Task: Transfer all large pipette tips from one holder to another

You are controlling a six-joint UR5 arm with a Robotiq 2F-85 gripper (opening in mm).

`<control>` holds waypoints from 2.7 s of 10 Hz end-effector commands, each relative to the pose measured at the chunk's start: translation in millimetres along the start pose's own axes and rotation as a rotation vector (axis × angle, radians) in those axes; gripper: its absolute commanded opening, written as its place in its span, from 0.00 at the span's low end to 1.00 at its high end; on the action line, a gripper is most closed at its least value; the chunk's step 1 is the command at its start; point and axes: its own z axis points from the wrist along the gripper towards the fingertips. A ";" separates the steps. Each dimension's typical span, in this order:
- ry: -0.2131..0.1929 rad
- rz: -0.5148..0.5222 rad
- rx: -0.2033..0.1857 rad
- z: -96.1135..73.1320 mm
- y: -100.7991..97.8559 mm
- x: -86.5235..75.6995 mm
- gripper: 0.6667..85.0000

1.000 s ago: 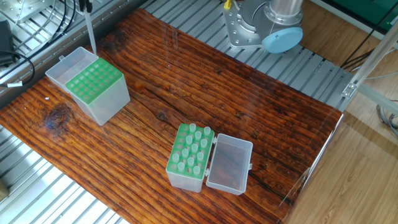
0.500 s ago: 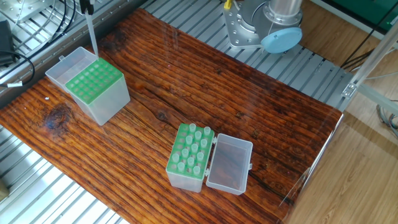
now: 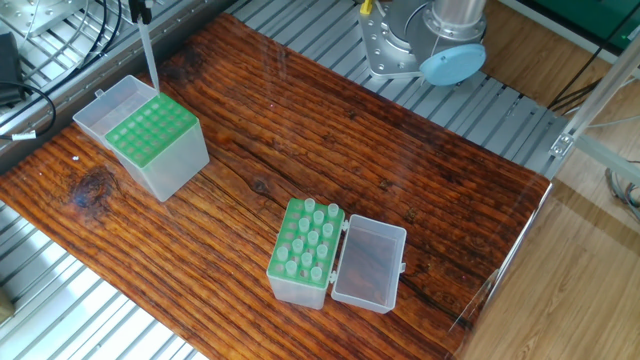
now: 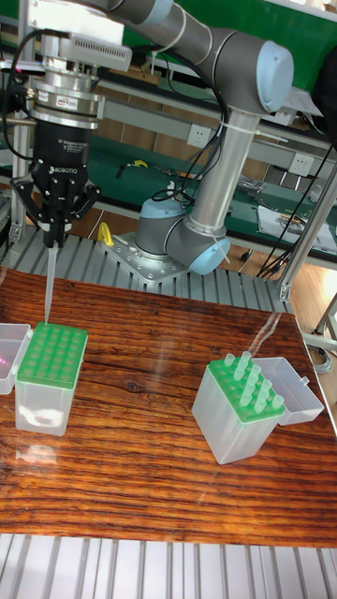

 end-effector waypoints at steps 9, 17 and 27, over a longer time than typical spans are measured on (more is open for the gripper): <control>-0.009 0.007 -0.006 7.4 -1.7 -1.5 0.00; -0.024 0.007 -0.021 21.2 -6.0 -9.9 0.00; -0.026 -0.013 -0.016 29.4 -11.2 -21.0 0.04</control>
